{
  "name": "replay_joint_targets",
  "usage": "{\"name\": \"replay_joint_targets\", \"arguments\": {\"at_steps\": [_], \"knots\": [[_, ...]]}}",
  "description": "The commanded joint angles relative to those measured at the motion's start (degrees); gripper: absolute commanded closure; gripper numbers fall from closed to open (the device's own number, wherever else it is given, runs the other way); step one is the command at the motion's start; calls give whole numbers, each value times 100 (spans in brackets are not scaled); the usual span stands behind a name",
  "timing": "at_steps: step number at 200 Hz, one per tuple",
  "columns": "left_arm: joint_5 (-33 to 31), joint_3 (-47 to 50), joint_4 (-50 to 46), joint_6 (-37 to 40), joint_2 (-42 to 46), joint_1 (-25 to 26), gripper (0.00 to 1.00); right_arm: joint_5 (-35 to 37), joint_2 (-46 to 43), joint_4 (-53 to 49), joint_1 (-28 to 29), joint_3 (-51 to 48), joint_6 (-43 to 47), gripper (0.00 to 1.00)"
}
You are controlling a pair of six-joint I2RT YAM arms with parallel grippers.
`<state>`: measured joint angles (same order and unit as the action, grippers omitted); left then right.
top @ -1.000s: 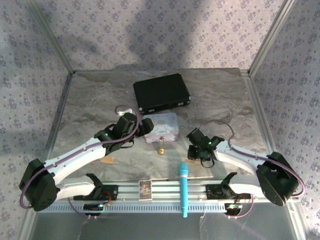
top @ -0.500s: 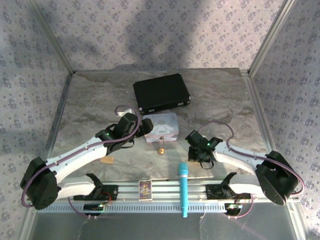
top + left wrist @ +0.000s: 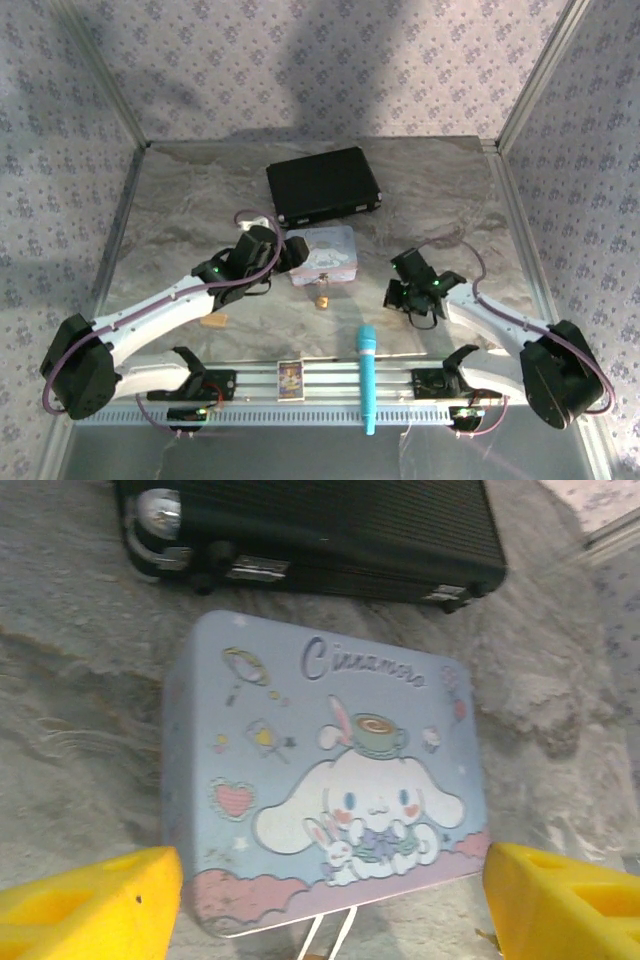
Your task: Unlock the padlock with the key
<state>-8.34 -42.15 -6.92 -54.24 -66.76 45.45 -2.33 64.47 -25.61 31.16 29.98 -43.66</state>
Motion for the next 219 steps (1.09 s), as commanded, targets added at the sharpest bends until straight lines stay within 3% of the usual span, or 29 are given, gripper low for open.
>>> {"name": "replay_joint_targets", "arguments": {"at_steps": [1,56,84,118,167,219], "knots": [[394,58,622,167,108,38,22,-332,-58,157,-144,315,422,100],[690,-17,1147,-194,3,42,27,-932,88,1101,-112,930,93,100],[784,38,1479,-813,-90,43,36,-855,244,1527,211,1302,-73,100],[824,209,1903,-1493,-174,39,37,-720,446,1896,609,1606,-130,100],[843,375,2114,-1976,-234,56,55,-834,732,2445,889,1746,-352,100],[860,358,2130,-2007,-324,78,54,-837,964,2532,1075,1910,-395,100]]}}
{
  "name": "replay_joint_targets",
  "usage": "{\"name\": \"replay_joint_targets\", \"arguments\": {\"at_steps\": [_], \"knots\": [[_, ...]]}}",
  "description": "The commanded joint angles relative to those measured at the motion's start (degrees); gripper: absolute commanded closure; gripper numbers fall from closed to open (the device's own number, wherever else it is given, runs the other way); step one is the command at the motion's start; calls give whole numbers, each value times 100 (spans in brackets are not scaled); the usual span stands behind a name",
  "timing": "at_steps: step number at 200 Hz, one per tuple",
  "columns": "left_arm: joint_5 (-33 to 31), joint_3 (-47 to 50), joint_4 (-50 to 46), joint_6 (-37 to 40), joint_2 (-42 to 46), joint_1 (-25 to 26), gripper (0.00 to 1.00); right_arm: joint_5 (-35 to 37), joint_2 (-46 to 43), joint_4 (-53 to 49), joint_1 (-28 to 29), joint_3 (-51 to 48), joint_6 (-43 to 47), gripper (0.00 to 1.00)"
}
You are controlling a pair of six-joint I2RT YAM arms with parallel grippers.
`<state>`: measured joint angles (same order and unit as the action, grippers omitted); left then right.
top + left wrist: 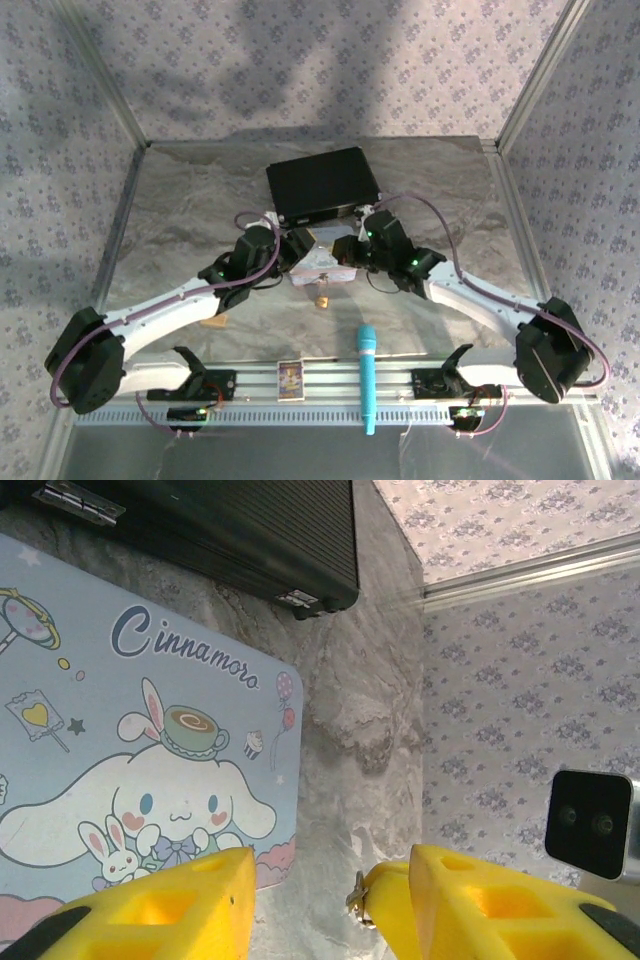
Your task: Unlock the padlock with the key
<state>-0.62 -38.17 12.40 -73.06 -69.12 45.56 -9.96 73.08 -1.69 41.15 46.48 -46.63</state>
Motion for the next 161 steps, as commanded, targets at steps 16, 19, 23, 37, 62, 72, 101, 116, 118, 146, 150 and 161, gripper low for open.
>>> {"name": "replay_joint_targets", "arguments": {"at_steps": [16,19,23,37,62,72,101,116,118,146,150,161], "knots": [[108,-75,155,-148,-132,78,55,-68,187,182,134,315,-114,100],[107,-87,127,-147,-140,85,56,-68,208,186,145,331,-114,100],[106,-102,101,-150,-147,90,58,-60,232,187,157,356,-114,100],[90,-104,94,-148,-154,91,62,-56,329,196,211,423,-110,100],[64,-103,55,-165,-145,89,70,-84,502,213,277,542,-127,100],[41,-96,11,-165,-130,92,74,-94,557,213,301,577,-118,100],[-26,-72,-106,-166,-119,93,87,-101,628,239,355,590,-118,100],[-54,-76,-138,-161,-119,89,95,-112,639,257,367,582,-117,100],[-59,-76,-141,-157,-119,88,96,-112,644,257,372,582,-116,100],[-120,-101,-200,64,-76,82,100,-191,614,252,355,560,61,95],[-135,-115,-220,146,-56,76,100,-222,611,228,346,576,141,88],[-155,-175,-310,433,8,38,100,-290,530,155,296,582,372,55]]}}
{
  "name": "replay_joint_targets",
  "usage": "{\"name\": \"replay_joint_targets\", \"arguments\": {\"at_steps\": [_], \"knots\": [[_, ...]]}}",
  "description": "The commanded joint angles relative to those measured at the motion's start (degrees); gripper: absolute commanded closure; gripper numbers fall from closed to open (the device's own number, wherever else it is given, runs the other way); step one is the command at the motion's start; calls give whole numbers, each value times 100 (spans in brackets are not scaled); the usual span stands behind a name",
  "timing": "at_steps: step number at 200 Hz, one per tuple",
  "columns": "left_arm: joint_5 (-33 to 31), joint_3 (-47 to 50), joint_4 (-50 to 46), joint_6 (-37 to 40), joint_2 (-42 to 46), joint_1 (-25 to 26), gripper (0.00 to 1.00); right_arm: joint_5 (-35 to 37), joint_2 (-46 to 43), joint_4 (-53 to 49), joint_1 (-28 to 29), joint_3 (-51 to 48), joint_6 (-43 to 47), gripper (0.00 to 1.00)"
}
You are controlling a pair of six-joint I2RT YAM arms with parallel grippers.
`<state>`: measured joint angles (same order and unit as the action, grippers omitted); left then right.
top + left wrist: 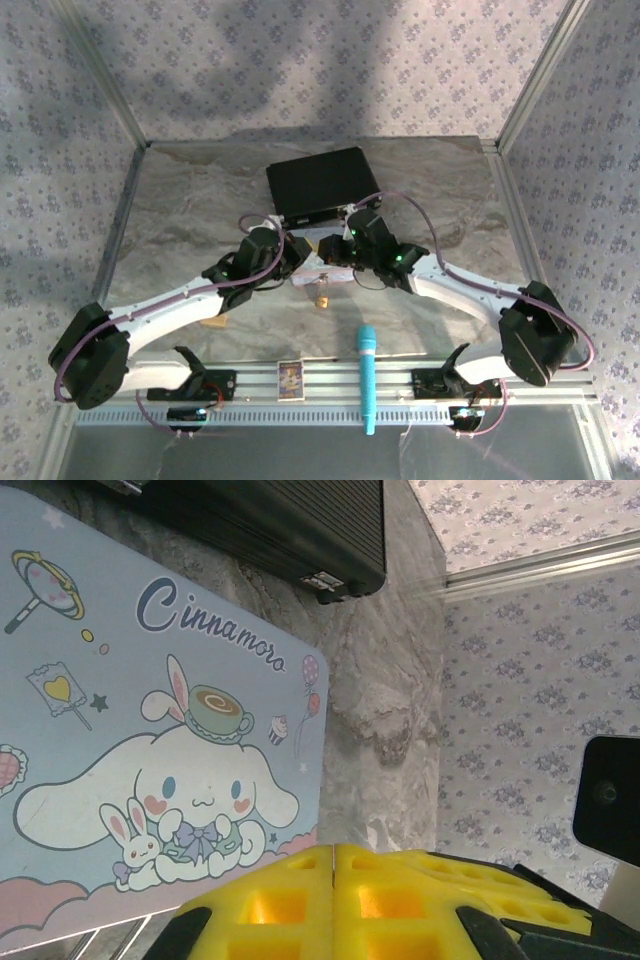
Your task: Unlock the padlock with the key
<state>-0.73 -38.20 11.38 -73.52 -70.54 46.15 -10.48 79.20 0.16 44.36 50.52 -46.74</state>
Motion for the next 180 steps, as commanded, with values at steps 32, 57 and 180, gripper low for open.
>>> {"name": "replay_joint_targets", "arguments": {"at_steps": [32,57,180], "knots": [[60,-370,-320,2157,505,-241,100,-233,-760,-46,-364,-139,1019,4],[1337,-355,181,3172,680,-643,100,-1432,-1186,732,-887,-544,1287,5],[3659,-438,1251,4003,1210,-671,100,-3088,-1214,2546,-780,-921,1433,62]]}}
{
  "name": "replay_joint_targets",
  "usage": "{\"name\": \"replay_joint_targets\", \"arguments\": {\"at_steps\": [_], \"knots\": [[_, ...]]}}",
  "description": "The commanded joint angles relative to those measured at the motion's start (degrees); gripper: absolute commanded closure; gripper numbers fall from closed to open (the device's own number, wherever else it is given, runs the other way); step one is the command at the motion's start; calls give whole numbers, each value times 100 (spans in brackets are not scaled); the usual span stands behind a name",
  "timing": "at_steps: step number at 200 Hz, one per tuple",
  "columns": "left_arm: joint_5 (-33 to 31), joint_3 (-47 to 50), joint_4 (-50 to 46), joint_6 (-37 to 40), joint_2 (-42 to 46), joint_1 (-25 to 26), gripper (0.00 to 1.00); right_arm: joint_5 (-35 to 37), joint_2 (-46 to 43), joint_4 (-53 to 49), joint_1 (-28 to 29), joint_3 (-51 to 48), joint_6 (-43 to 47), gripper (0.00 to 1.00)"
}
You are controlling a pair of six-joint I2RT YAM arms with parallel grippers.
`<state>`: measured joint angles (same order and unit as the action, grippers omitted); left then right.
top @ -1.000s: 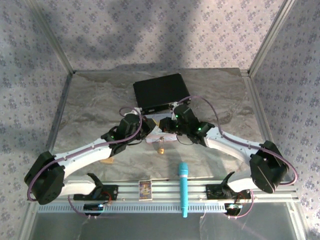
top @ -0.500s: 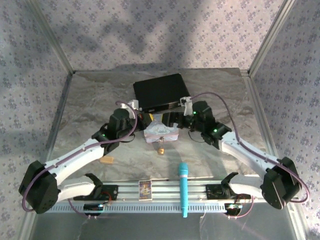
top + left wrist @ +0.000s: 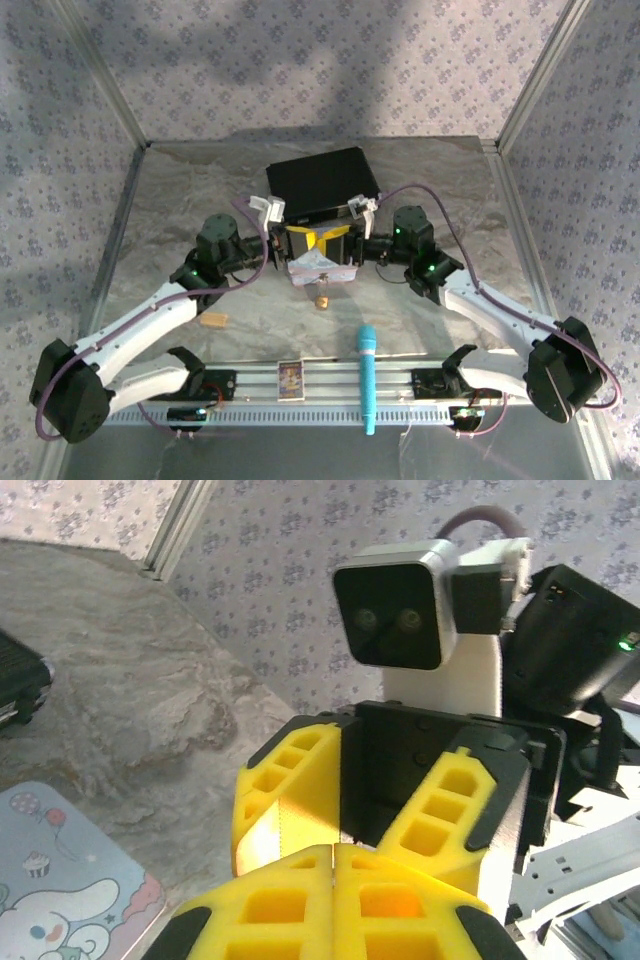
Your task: Unlock the padlock with the key
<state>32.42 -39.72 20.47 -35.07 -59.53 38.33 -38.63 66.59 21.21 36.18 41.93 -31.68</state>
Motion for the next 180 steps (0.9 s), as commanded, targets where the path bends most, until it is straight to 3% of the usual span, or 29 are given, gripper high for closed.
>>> {"name": "replay_joint_targets", "arguments": {"at_steps": [1,38,50,97,180], "knots": [[334,-287,334,158,108,117,100,-282,43,443,37,-62,-74,63],[319,-317,314,158,118,149,100,-266,-38,539,-44,-182,-176,72],[317,-322,313,158,117,153,100,-295,-45,635,-72,-227,-238,81],[287,-308,292,157,133,175,100,-455,4,824,-118,-279,-391,92],[222,-230,337,136,196,213,100,-404,-83,935,-192,-348,-773,81]]}}
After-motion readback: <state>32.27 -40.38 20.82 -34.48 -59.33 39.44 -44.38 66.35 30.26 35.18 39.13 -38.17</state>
